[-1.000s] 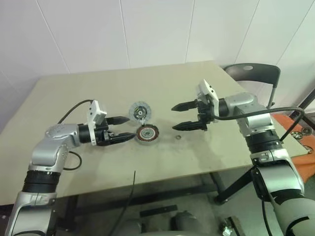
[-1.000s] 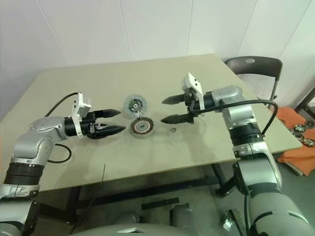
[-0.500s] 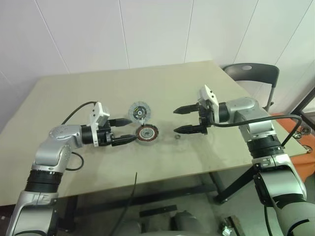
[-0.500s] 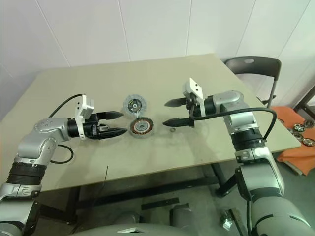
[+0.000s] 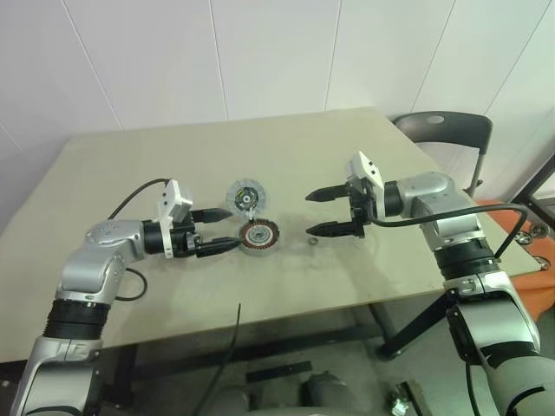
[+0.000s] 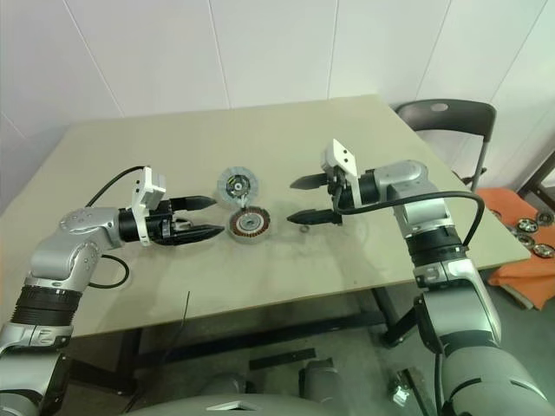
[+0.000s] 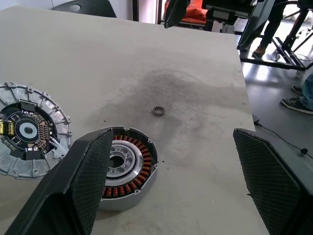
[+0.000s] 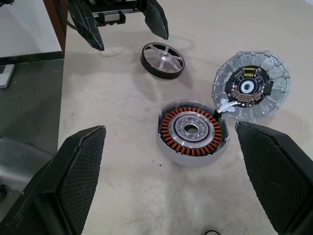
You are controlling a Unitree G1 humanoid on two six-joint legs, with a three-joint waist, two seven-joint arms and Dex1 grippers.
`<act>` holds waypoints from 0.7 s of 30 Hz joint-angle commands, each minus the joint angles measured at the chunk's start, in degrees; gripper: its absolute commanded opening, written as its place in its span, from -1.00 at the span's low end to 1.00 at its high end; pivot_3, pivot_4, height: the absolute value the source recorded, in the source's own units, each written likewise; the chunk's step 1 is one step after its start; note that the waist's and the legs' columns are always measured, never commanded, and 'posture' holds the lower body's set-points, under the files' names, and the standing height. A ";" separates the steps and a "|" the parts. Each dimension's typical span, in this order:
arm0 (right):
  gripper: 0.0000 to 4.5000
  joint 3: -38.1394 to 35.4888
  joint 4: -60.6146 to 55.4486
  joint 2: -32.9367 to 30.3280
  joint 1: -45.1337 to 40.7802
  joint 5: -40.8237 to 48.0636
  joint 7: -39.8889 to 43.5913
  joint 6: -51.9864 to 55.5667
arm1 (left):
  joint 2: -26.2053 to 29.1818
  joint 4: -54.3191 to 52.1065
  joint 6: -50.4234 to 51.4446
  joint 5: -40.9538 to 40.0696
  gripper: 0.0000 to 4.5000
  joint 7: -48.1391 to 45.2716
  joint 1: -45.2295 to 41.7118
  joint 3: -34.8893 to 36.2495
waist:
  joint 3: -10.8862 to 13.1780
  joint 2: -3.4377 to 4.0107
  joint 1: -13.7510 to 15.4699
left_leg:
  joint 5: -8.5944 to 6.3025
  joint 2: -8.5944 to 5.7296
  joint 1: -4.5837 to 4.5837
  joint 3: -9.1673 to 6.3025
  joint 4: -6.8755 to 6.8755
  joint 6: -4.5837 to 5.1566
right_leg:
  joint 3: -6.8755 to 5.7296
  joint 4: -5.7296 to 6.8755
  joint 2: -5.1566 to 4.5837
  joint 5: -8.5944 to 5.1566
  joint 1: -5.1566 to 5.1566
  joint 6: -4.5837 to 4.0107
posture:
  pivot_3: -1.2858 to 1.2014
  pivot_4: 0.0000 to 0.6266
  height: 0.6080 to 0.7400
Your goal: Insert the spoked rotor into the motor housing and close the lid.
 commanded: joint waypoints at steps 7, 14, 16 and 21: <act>0.97 -0.09 -0.71 -0.49 -1.74 0.01 0.34 -1.24 | 1.02 -0.67 -1.12 -0.22 0.86 -0.09 -0.99 1.67 | 0.00 0.00 -0.01 | 0.00 0.00 0.00 0.00 0.01 0.00 | 0.00 0.01 0.00 0.00 0.00 0.00 | 0.03 -1.00 1.00; 0.97 -0.29 -0.28 -0.06 -1.92 -0.20 -0.25 -1.51 | 1.47 0.01 -1.12 -0.30 0.86 0.00 -1.81 2.06 | 0.00 0.00 0.00 | 0.00 0.00 0.00 0.00 0.01 0.00 | 0.00 0.00 0.00 0.00 0.00 0.00 | 0.03 -1.00 1.00; 0.97 -0.25 -0.48 -0.01 -1.75 -0.18 -0.22 -1.48 | 1.33 -0.26 -1.10 -0.30 0.86 0.06 -1.75 1.90 | 0.00 0.00 0.00 | 0.00 0.00 0.00 0.00 0.01 0.00 | 0.00 0.00 0.00 0.00 0.00 0.00 | 0.03 -1.00 1.00; 0.97 -0.44 -0.43 -0.03 -2.19 0.08 -0.05 -1.06 | 1.67 0.40 -1.55 -0.02 0.86 -0.23 -2.13 1.99 | 0.00 0.00 0.01 | 0.00 0.00 0.00 0.00 0.01 0.00 | 0.00 0.01 0.00 0.00 0.00 0.00 | 0.03 -1.00 1.00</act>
